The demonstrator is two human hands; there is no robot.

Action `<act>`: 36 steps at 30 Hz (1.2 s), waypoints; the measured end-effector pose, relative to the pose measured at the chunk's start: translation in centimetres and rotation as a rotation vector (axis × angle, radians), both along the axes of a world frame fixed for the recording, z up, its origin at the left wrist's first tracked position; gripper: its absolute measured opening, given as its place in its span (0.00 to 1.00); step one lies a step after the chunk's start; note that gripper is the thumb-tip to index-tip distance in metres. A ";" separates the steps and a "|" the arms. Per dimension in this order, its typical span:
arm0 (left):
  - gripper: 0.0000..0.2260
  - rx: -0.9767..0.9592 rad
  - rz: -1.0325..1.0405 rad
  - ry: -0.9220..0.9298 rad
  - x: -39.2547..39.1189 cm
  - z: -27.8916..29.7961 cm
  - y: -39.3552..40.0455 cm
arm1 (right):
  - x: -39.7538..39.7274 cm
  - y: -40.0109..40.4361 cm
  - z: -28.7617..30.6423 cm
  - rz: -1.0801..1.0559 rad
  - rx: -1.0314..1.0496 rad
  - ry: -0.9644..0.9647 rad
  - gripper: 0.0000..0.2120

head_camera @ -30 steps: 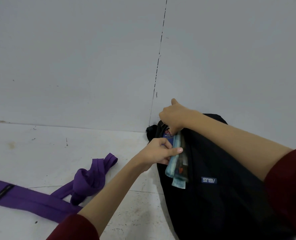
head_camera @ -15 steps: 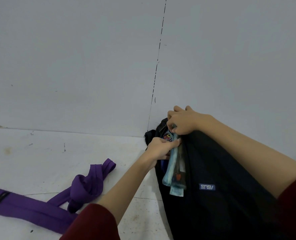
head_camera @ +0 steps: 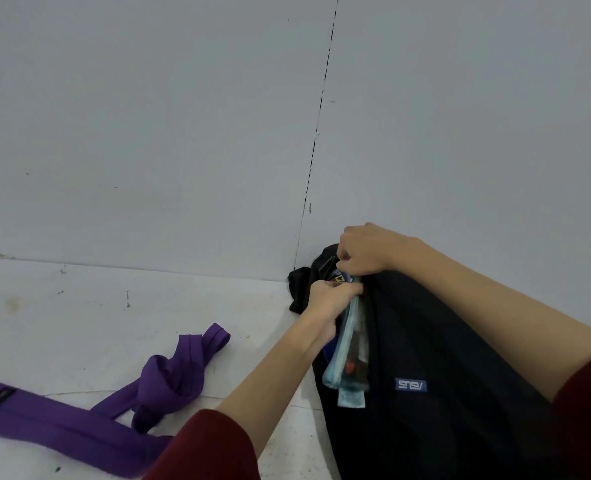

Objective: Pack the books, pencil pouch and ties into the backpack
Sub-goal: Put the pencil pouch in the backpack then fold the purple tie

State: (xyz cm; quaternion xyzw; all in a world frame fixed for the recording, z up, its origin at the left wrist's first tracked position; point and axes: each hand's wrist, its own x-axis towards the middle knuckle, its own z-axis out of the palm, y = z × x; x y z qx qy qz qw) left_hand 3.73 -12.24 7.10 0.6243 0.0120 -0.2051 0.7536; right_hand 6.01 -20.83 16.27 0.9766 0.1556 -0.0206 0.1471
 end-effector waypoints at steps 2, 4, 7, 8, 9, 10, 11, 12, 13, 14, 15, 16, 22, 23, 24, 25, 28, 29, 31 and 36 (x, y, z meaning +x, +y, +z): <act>0.01 -0.037 0.009 -0.009 -0.5 0.1 -0.2 | -0.2 -0.4 0.0 0.004 -0.029 -0.025 0.19; 0.04 -0.044 0.006 -0.019 -0.8 0.1 -0.3 | -0.2 -0.9 -0.1 -0.035 -0.006 -0.002 0.18; 0.06 -0.081 0.033 -0.004 -1.0 0.1 -0.1 | 0.2 -1.6 0.3 -0.084 0.053 0.049 0.14; 0.07 -0.101 0.054 0.011 -1.0 0.0 -0.1 | 0.2 -1.6 0.5 -0.085 0.049 0.067 0.14; 0.11 -0.126 0.069 0.033 -1.0 -0.1 -0.1 | 0.1 -1.7 0.7 -0.084 0.040 0.084 0.13; 0.14 -0.157 0.068 0.058 -1.0 -0.1 0.0 | 0.1 -1.7 0.8 -0.079 0.033 0.093 0.11; 0.16 -0.192 0.059 0.081 -1.1 -0.1 0.1 | 0.1 -1.7 0.7 -0.072 0.033 0.094 0.09; 0.17 -0.225 0.049 0.105 -1.3 -0.1 0.2 | 0.1 -1.8 0.6 -0.067 0.045 0.090 0.08; 0.16 -0.258 0.038 0.130 -1.4 0.0 0.4 | 0.2 -1.9 0.6 -0.065 0.074 0.093 0.09; 0.15 -0.288 0.028 0.157 -1.5 -0.1 0.7 | 0.3 -2.1 0.5 -0.065 0.138 0.114 0.08; 0.13 -0.307 0.016 0.178 -1.7 0.0 1.0 | 0.3 -2.2 0.6 -0.072 0.222 0.150 0.07; 0.11 -0.314 0.011 0.194 -1.8 0.0 1.2 | 0.3 -2.2 0.8 -0.079 0.299 0.185 0.05; 0.05 -0.311 0.061 0.290 -2.0 0.2 1.2 | 0.0 -1.2 1.1 -0.064 0.167 0.128 0.03; 0.04 -0.319 0.073 0.300 -2.0 0.2 1.2 | -0.1 -1.0 1.1 -0.059 0.115 0.101 0.04; 0.04 -0.330 0.088 0.302 -2.1 0.2 1.1 | -0.1 -0.8 1.2 -0.046 0.050 0.072 0.05; 0.04 -0.343 0.107 0.299 -2.2 0.2 1.1 | -0.1 -0.6 1.2 -0.032 -0.017 0.047 0.06; 0.10 -0.356 0.158 0.288 -2.4 0.2 0.8 | 0.2 -0.1 1.3 -0.041 -0.115 0.031 0.10; 0.10 -0.355 0.176 0.288 -2.5 0.1 0.8 | 0.2 0.1 1.2 -0.042 -0.114 0.032 0.10; 0.11 -0.354 0.209 0.289 -2.6 0.0 0.8 | 0.0 0.4 1.1 -0.013 -0.040 0.011 0.07; 0.12 -0.337 0.230 0.289 -2.8 -0.6 1.1 | -1.0 0.9 0.0 -0.036 0.073 0.020 0.05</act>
